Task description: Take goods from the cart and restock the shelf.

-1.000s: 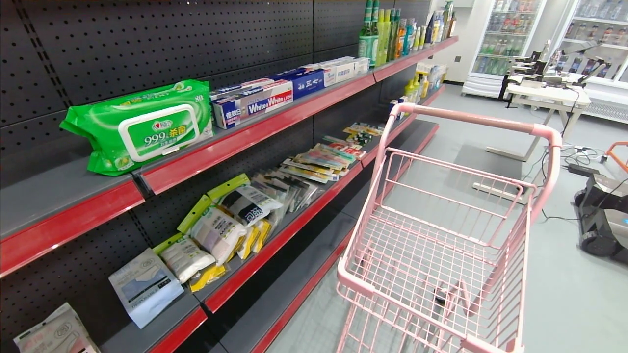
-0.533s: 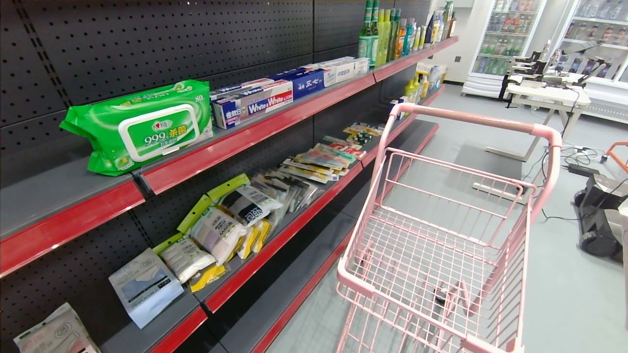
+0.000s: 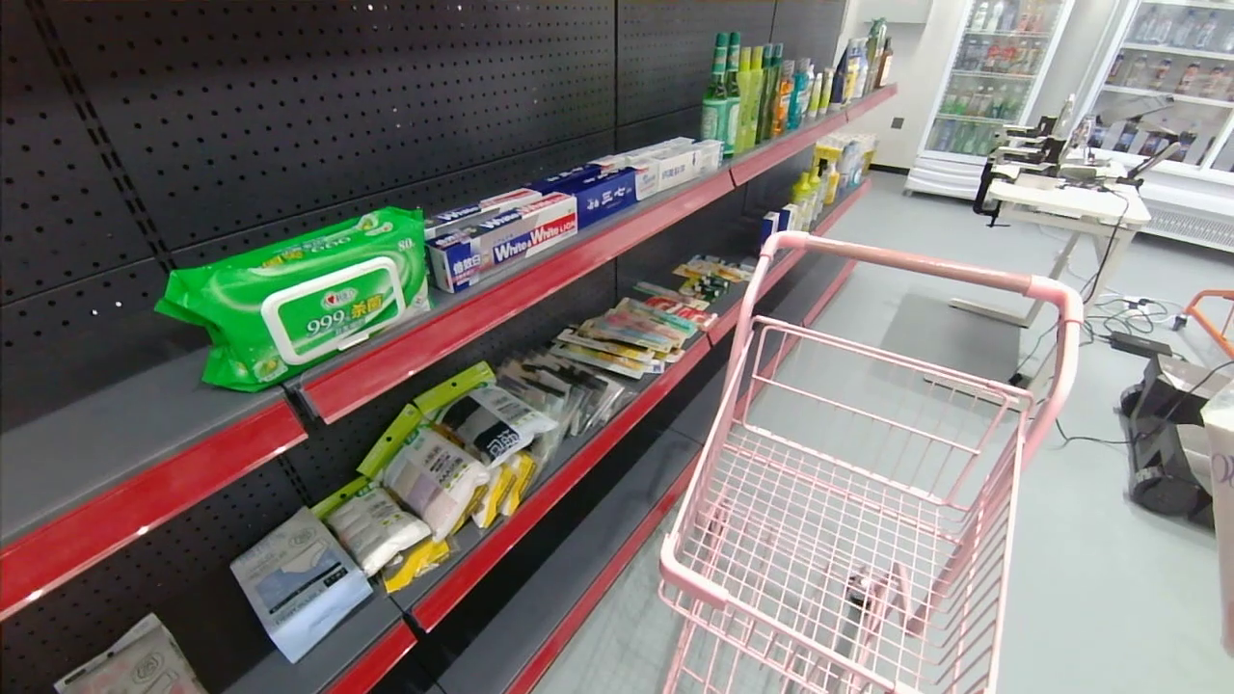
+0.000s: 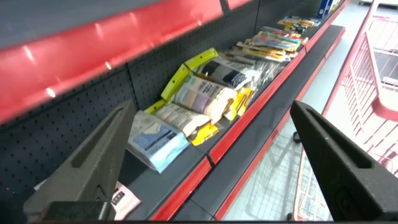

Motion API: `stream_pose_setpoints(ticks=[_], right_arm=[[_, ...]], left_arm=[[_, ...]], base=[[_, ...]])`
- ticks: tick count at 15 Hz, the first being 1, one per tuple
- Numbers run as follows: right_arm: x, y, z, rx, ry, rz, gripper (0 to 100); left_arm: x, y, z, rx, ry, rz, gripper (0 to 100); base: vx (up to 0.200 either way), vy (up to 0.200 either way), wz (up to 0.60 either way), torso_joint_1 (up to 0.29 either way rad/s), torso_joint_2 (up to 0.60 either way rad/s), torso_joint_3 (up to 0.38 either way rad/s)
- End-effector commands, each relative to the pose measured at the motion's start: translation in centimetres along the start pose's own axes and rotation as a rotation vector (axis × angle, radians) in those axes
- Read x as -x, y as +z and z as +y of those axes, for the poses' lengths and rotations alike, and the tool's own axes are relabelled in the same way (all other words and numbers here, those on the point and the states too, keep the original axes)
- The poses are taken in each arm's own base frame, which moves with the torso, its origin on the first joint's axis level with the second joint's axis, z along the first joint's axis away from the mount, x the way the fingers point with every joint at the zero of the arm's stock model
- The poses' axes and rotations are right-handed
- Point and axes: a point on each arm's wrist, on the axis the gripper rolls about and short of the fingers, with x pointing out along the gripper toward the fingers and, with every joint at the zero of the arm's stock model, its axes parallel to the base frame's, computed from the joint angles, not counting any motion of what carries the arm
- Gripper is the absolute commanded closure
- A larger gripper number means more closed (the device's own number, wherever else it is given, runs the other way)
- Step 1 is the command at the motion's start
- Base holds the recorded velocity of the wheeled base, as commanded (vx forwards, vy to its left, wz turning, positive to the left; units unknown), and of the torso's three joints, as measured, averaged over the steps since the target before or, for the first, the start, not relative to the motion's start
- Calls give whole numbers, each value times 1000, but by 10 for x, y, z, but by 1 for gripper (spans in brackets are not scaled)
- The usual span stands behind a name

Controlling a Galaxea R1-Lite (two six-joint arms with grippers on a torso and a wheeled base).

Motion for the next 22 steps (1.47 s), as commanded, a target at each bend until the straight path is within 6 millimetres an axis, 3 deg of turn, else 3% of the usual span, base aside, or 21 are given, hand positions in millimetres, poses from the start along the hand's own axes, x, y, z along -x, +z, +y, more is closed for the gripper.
stream_pose_setpoints(ticks=[1, 7, 22], right_arm=[[-4, 1, 0, 2, 5, 13, 100], [-22, 12, -1, 2, -3, -8, 100], [-23, 4, 1, 25, 29, 8, 100]], left_arm=[[0, 0, 0, 0, 0, -1, 0], [0, 0, 0, 0, 0, 1, 0], [0, 0, 0, 0, -1, 2, 0]], base=[[0, 0, 0, 246, -549, -315], [0, 0, 0, 263, -581, -323], [0, 0, 0, 179, -372, -202]])
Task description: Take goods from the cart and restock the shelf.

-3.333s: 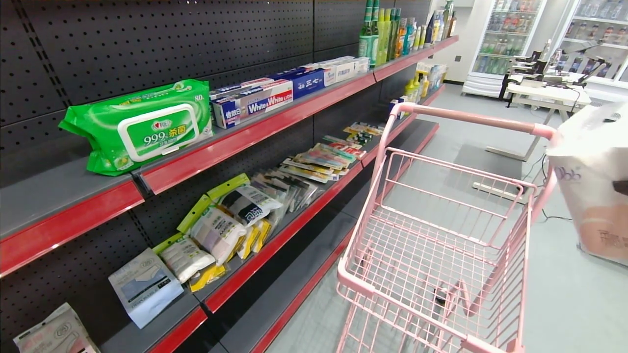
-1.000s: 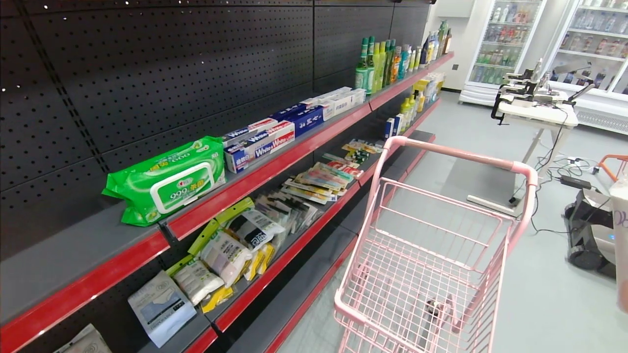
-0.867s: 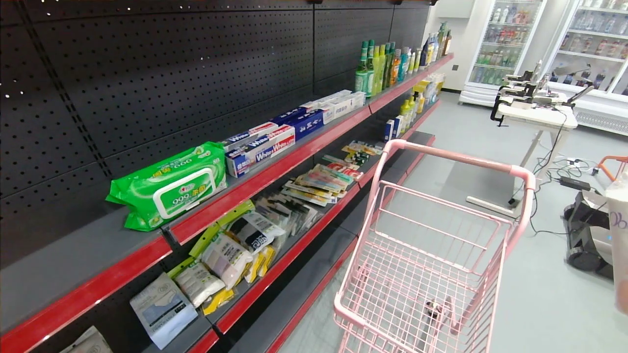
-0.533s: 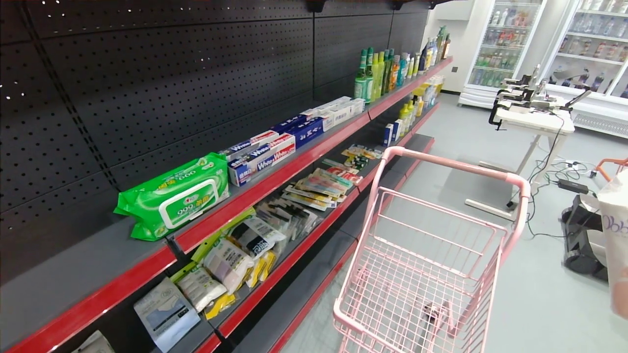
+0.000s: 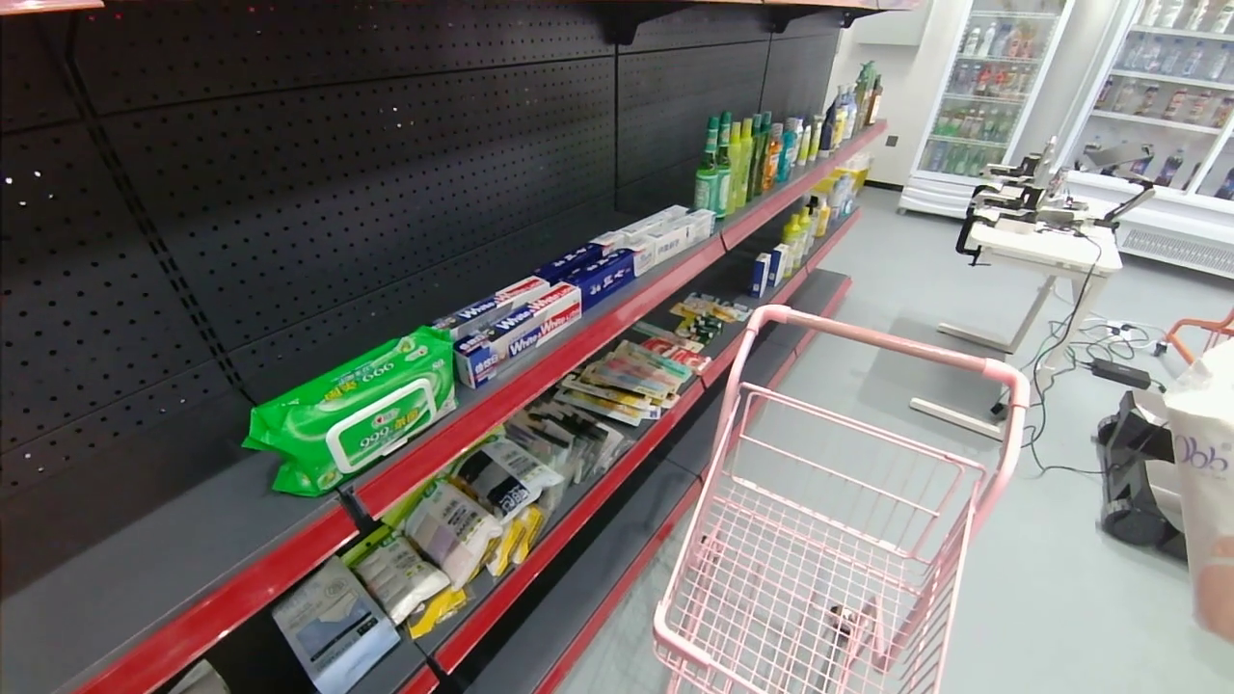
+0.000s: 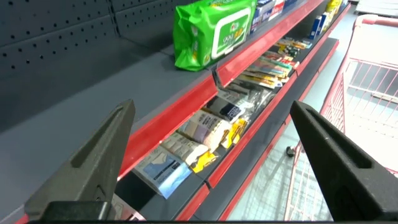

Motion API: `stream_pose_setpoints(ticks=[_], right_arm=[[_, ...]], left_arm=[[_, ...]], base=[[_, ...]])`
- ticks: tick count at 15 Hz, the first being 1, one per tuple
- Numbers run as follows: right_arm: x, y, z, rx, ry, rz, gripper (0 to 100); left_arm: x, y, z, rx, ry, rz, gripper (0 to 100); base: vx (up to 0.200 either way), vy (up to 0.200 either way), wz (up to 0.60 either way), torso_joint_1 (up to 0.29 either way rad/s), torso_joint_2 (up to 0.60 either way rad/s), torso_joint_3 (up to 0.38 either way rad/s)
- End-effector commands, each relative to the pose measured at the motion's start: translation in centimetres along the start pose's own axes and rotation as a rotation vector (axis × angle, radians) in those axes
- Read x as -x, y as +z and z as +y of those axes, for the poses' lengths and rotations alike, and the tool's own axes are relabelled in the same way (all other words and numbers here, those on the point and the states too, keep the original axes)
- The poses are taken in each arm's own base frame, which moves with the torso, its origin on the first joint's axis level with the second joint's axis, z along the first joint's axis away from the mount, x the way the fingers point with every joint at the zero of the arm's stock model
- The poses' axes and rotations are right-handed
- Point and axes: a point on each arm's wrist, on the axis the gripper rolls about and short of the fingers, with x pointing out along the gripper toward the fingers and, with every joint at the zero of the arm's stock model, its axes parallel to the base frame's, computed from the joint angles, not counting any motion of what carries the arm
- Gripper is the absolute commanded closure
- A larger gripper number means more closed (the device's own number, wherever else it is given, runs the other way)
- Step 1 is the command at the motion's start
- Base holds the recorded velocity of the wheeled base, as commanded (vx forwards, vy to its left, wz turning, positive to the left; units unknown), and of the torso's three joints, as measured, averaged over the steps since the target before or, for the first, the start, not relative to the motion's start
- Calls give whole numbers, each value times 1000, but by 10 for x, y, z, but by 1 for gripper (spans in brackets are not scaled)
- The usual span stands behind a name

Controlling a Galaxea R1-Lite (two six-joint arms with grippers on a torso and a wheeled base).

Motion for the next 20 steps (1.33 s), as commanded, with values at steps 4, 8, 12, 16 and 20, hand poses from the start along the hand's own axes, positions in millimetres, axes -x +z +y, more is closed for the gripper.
stream_pose_setpoints(ticks=[4, 8, 12, 16, 20], right_arm=[[-3, -2, 1, 13, 7, 17, 100], [-4, -9, 3, 35, 13, 39, 100], [-5, -9, 3, 37, 22, 39, 100], [-5, -11, 4, 36, 24, 45, 100], [-4, -14, 4, 36, 24, 45, 100]], left_arm=[[0, 0, 0, 0, 0, 2, 0], [0, 0, 0, 0, 0, 5, 0], [0, 0, 0, 0, 0, 3, 0], [0, 0, 0, 0, 0, 3, 0], [0, 0, 0, 0, 0, 0, 0]], base=[[0, 0, 0, 162, -332, -174], [0, 0, 0, 65, -137, -66], [0, 0, 450, 7, -1, 3], [0, 0, 600, 12, 1, 0], [0, 0, 600, -1, 0, 1]])
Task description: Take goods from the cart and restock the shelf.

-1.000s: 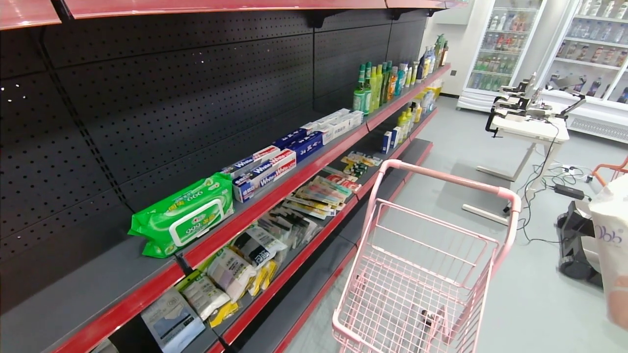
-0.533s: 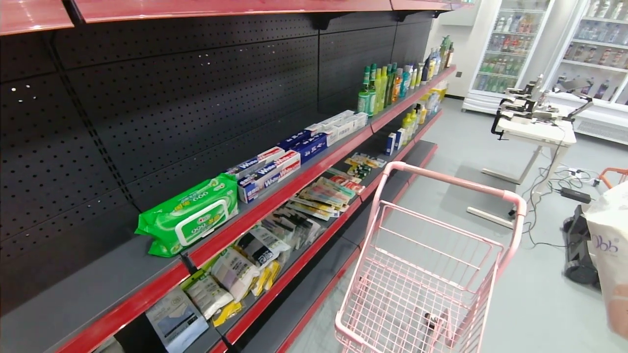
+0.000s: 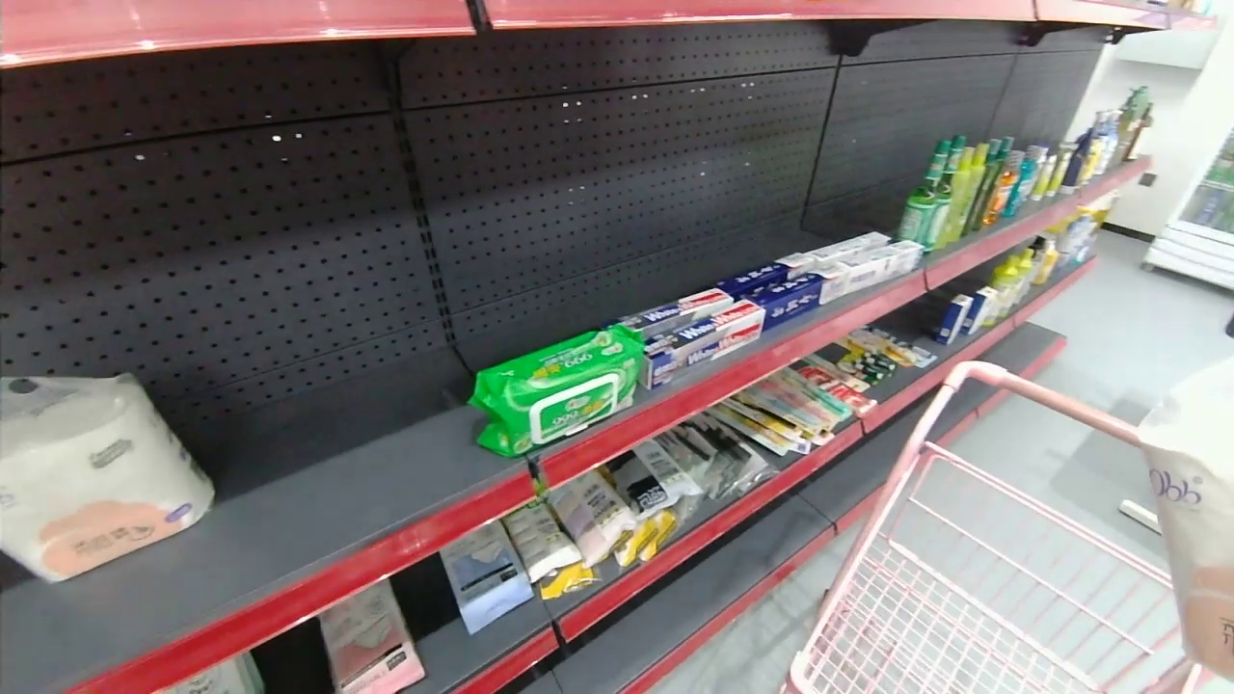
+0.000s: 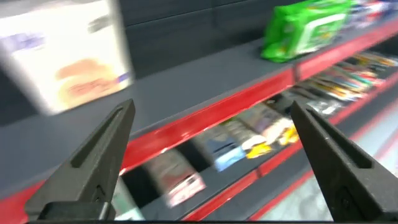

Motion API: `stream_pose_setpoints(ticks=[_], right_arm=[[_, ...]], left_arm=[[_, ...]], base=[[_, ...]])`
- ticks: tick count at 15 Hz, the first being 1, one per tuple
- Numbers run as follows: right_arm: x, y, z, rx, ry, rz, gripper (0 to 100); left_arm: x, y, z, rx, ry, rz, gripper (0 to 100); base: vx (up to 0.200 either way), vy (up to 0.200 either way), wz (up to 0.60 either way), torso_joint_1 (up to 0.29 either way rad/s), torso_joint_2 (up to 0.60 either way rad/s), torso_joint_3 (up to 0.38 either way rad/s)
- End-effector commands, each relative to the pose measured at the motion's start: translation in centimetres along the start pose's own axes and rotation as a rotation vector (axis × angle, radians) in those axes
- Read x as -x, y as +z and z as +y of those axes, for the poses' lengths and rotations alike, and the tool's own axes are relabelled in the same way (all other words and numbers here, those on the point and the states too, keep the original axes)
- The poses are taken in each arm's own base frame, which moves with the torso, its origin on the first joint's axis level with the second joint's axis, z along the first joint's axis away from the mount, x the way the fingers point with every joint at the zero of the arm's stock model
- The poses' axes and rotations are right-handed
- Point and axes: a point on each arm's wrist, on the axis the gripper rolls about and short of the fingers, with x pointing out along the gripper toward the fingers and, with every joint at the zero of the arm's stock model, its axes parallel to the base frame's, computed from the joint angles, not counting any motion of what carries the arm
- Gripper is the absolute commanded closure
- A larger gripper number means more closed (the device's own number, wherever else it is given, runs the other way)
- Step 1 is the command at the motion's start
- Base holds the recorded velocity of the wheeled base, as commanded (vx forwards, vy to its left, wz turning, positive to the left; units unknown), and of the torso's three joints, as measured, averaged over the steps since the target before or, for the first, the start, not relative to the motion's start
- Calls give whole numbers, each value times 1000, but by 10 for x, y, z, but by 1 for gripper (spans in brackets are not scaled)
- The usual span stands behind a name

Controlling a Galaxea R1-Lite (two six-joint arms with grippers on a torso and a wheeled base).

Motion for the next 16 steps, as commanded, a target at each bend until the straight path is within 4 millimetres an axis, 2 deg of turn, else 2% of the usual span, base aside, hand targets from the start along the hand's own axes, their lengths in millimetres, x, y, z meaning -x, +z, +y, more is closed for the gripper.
stream_pose_setpoints(ticks=[1, 16], right_arm=[[1, -2, 1, 1, 1, -1, 100], [4, -6, 1, 0, -6, -3, 100]], left_arm=[[0, 0, 0, 0, 0, -1, 0], [0, 0, 0, 3, 0, -3, 0]], base=[[0, 0, 600, 7, -2, -2], [0, 0, 600, 3, 3, 2]])
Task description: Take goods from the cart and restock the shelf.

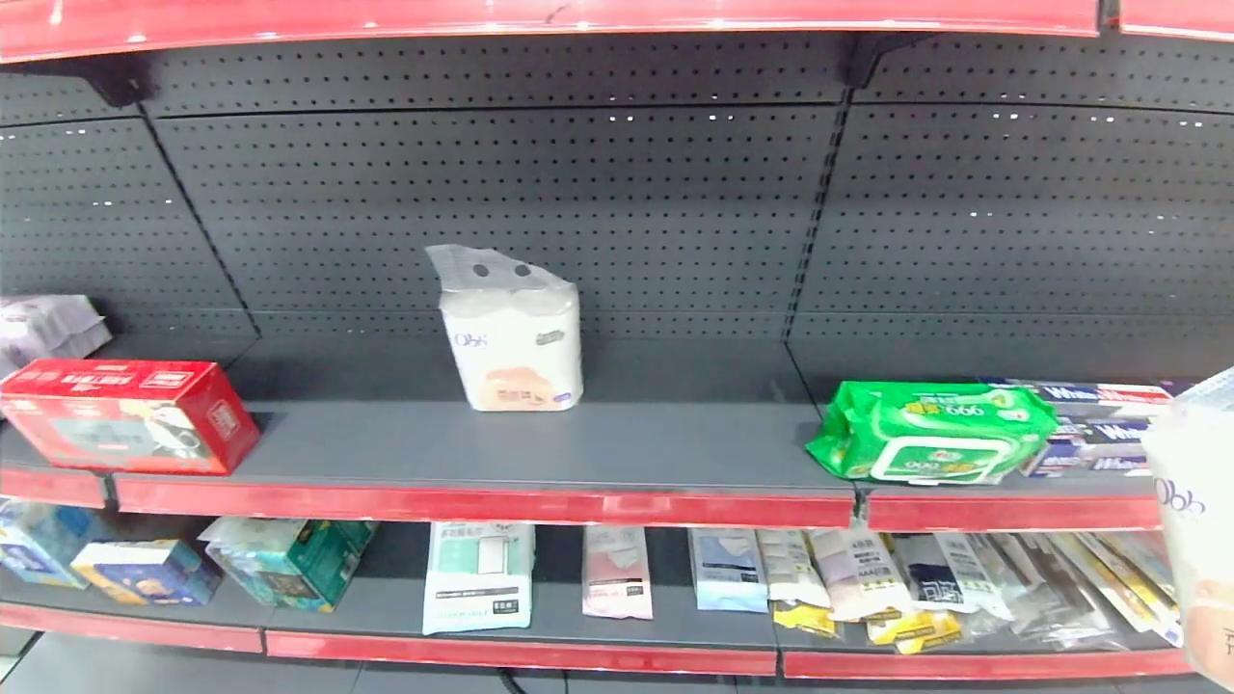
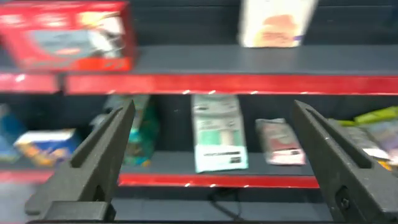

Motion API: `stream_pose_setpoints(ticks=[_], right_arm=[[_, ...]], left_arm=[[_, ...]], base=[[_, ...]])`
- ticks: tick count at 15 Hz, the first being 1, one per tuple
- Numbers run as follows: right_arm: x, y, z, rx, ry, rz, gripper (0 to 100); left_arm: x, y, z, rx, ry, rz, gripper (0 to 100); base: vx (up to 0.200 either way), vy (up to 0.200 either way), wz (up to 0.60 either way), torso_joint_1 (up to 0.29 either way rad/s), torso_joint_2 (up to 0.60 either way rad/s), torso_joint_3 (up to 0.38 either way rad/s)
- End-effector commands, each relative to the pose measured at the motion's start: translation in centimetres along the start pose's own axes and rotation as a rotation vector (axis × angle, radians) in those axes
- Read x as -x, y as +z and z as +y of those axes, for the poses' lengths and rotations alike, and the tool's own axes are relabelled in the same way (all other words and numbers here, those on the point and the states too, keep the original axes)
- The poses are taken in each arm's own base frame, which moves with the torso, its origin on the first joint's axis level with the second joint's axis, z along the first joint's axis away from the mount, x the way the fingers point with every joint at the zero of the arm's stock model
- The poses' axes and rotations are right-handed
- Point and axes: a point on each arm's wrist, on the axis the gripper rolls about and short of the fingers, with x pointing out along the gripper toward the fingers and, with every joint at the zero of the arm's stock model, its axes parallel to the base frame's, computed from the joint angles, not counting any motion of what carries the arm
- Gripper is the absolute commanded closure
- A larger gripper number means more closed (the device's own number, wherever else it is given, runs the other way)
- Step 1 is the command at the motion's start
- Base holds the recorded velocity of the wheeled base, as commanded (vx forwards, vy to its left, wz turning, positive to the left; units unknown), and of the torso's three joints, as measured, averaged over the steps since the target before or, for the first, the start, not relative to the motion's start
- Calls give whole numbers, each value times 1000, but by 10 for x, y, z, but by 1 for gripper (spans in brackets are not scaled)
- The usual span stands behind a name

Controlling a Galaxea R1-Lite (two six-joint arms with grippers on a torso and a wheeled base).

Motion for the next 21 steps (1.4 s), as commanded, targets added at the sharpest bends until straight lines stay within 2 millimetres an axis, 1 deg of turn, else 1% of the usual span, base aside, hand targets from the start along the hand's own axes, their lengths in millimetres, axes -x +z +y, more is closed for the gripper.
stream_pose_setpoints(ticks=[1, 5, 9, 15, 17, 21], right_arm=[[0, -1, 0, 2, 0, 2, 100], [5, -5, 1, -1, -7, -14, 100], [12, -6, 1, -10, -24, -39, 100], [11, -5, 0, -48, -29, -42, 100], [12, -12, 3, -39, -19, -34, 100], [11, -15, 4, -1, -12, -20, 100]], left_arm=[[0, 0, 0, 0, 0, -1, 0], [0, 0, 0, -3, 0, -1, 0], [-4, 1, 0, -9, -20, 46, 0], [-4, 1, 0, -6, -21, 49, 0], [-4, 1, 0, -6, -29, 60, 0], [-4, 1, 0, -7, -29, 52, 0]], base=[[0, 0, 0, 0, 0, 0], [0, 0, 0, 0, 0, 0], [0, 0, 0, 0, 0, 0], [0, 0, 0, 0, 0, 0], [0, 0, 0, 0, 0, 0], [0, 0, 0, 0, 0, 0]])
